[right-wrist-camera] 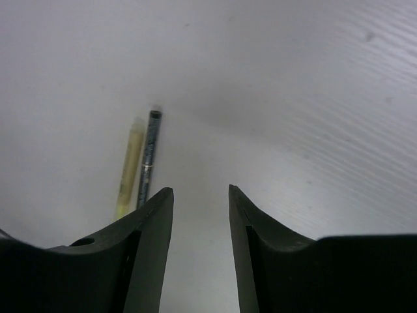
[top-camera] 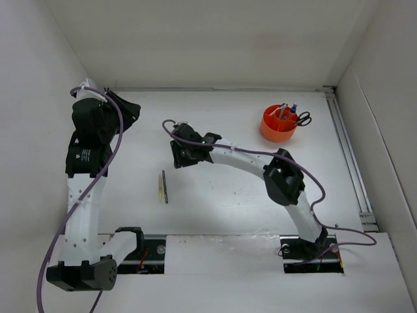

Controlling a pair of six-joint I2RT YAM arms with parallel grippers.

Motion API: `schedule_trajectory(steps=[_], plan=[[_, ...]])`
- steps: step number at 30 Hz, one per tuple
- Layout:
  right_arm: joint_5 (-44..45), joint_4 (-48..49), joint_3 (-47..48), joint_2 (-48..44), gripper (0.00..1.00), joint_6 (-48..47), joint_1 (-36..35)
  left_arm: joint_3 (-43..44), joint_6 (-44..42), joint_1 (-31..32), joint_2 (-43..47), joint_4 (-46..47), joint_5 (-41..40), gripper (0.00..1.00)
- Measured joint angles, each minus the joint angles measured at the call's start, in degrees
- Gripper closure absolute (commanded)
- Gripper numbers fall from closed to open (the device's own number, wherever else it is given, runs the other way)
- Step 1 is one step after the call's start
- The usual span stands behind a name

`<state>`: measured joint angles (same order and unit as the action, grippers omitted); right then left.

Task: Sort the stationery into containers
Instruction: Pick up the pen from the center of the board.

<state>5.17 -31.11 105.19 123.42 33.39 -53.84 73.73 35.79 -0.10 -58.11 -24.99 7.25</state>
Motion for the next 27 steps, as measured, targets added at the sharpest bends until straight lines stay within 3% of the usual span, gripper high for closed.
schedule_trajectory(steps=[7, 13, 16, 21, 27], plan=[[0.7, -4.6, 15.0, 10.0, 0.52, 0.9, -3.5, 2.9, -0.4, 1.2, -1.7, -1.0, 0.3, 0.6], [3.0, -7.3, 23.2, 16.3, 0.71, 1.8, -3.1, 2.5, -0.6, 2.4, -2.5, -1.5, 1.9, 0.6], [3.4, -8.8, 25.3, 18.5, 0.71, 2.5, -2.9, 0.9, -0.6, 3.1, -2.3, -1.2, 3.2, 0.6], [3.2, -10.6, 28.7, 21.1, 0.59, 3.2, -2.9, -1.7, -0.7, 3.6, -2.3, -1.5, 4.4, 0.6], [2.1, -11.0, 31.4, 22.9, 0.57, 4.2, -3.2, -1.7, -0.9, 5.1, -2.1, -1.4, 4.9, 0.6]])
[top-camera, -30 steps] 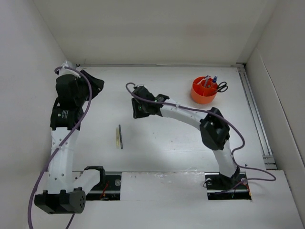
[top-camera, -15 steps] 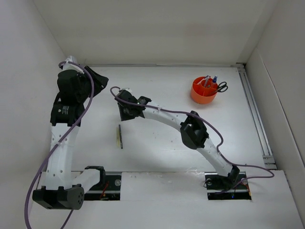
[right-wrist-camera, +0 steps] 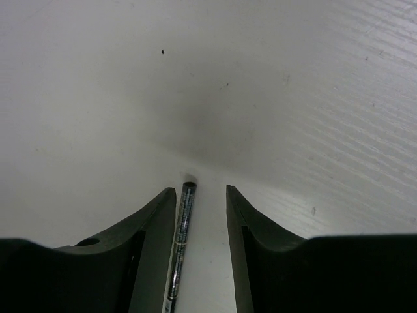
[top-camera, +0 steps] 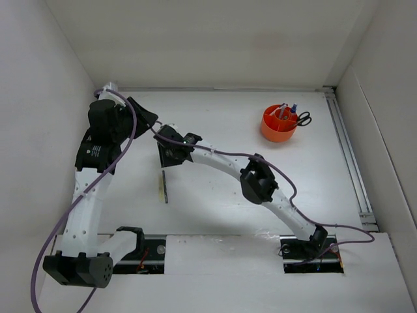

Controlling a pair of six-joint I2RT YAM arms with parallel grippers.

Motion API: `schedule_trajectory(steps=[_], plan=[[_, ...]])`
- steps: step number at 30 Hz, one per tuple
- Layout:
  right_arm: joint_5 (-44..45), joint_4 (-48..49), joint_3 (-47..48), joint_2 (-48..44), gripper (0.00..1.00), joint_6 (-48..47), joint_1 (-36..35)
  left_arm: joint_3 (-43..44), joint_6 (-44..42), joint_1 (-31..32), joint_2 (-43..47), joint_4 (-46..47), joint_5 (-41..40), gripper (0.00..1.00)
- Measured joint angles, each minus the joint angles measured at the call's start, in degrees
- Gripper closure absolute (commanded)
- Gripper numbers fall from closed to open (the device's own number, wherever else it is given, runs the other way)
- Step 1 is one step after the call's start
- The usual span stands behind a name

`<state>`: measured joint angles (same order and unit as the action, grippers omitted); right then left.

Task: Sort the stationery into containers
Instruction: Pick up the pen from the center of the board.

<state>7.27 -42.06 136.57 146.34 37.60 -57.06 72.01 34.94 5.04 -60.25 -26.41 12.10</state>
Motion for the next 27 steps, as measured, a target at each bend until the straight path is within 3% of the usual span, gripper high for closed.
schedule_trajectory(steps=[6, 22, 27], plan=[[-1.5, -0.3, 1.0, 2.0, 0.65, 1.2, -0.2, 0.0, -0.2, 0.2, 0.0, 0.0, 0.4, 0.6], [-1.9, -1.3, 2.1, 3.2, 0.65, 3.2, -1.8, -0.4, -0.4, 0.2, 2.0, 1.5, 2.9, 0.6], [-0.9, -1.6, 2.0, 3.2, 0.72, 3.2, -2.3, -1.3, -0.4, 0.2, 2.8, 1.8, 2.9, 0.6]])
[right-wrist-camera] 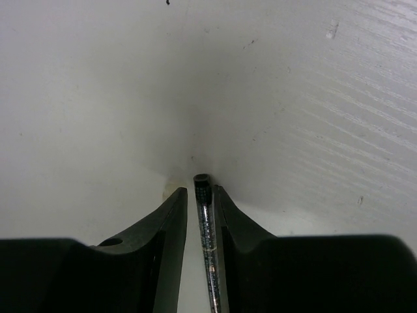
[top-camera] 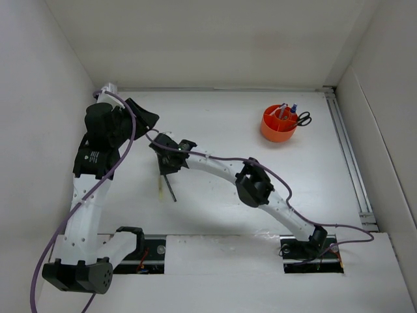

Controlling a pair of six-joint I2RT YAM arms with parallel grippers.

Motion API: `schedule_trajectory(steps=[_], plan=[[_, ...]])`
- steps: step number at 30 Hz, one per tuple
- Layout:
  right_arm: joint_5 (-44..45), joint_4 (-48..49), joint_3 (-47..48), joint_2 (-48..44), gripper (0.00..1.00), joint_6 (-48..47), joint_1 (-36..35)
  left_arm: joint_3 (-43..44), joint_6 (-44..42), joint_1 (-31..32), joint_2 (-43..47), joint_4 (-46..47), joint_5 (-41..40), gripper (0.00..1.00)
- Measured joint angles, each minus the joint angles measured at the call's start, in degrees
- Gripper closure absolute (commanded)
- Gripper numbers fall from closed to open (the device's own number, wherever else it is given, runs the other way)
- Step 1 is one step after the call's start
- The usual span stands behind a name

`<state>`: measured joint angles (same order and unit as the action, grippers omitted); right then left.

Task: Sort the stationery into containers
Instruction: Pick up the pen from the center of the board.

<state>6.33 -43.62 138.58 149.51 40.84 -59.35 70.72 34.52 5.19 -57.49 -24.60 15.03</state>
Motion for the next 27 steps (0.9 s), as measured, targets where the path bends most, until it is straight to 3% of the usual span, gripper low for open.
schedule_trajectory(steps=[3, 11, 16, 20, 27], plan=[[1.4, 0.1, -0.8, -0.2, 0.74, 0.4, 0.0, 0.0, 0.0, 0.0, 0.0, 0.0, 0.2, 0.6], [6.8, 0.3, -3.8, -1.9, 0.99, 1.0, -0.3, -1.1, 0.0, 0.0, 0.8, 0.2, 0.6, 0.6], [10.6, 0.8, -13.1, -7.5, 1.0, 1.1, -0.3, -2.2, 0.0, 0.0, 1.7, 0.3, 0.7, 0.6], [11.8, 2.9, -26.5, -15.5, 1.0, 1.7, 0.9, -5.0, 0.0, 0.0, 3.0, 0.7, 0.7, 0.6], [13.2, 4.2, -43.6, -26.3, 0.99, 2.8, 7.4, -13.1, 0.2, 0.3, 4.9, 1.6, 1.3, 0.6]])
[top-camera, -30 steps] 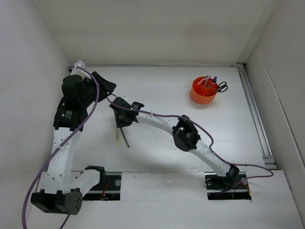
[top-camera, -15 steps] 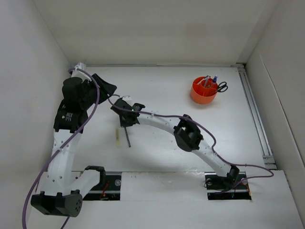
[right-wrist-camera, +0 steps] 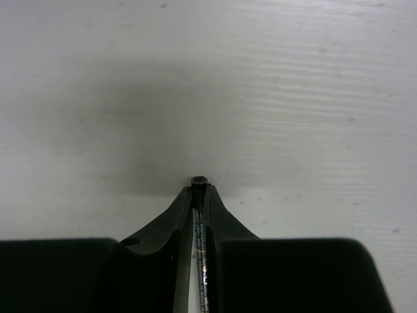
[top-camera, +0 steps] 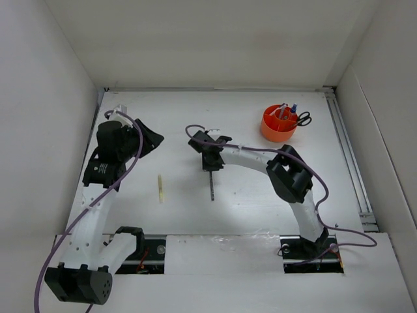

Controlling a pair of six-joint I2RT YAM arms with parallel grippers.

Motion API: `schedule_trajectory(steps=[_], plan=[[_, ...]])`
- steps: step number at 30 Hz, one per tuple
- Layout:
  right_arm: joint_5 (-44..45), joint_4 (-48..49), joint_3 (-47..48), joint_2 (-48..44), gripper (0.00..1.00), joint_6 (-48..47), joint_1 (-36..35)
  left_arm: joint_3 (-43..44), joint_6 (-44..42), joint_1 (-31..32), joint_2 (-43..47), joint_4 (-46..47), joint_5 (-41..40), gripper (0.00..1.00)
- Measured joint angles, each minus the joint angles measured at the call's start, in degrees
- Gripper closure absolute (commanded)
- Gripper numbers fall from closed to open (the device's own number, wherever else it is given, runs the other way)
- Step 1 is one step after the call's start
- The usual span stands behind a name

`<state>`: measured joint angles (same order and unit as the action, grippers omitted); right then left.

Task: Sort the stationery into containers
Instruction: Pick up the pen from the center of the board.

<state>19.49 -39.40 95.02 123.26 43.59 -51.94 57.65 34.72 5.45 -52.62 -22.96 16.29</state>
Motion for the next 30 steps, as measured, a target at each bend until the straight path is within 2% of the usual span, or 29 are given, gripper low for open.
schedule_trajectory(steps=[5, 10, 14, 18, 19, 20, 26, 30], plan=[[1.2, -0.1, -1.9, -1.2, 0.72, -0.2, 2.6, -5.4, 0.5, 1.3, 0.7, 0.9, 0.3, 0.6], [1.7, -0.9, -1.7, -0.9, 0.65, -1.2, 2.8, -8.5, 0.7, 1.6, 0.9, 1.3, 0.5, 0.6], [0.3, -2.3, -0.3, -0.1, 0.63, -2.0, 3.5, -10.4, 0.7, 1.6, 1.5, 1.7, 0.5, 0.6], [-1.3, -3.2, 1.4, 0.9, 0.85, -3.7, 4.8, -11.9, 0.7, 1.6, 1.8, 2.5, 0.5, 0.6], [-1.7, -3.7, 1.9, 1.0, 0.96, -3.9, 5.1, -12.5, 0.7, 1.6, 1.8, 2.6, 0.4, 0.6], [-2.2, -4.0, 2.3, 1.3, 1.0, -4.4, 5.4, -13.0, 0.7, 1.6, 1.8, 2.7, 0.4, 0.6], [-5.7, -7.1, 6.5, 2.4, 1.0, -6.2, 7.8, -14.2, 0.7, 1.6, 1.8, 2.8, 0.2, 0.6], [-9.3, -9.2, 15.9, 2.5, 1.0, -6.3, 14.1, -14.2, 0.7, 1.6, 1.7, 3.6, 0.2, 0.6]])
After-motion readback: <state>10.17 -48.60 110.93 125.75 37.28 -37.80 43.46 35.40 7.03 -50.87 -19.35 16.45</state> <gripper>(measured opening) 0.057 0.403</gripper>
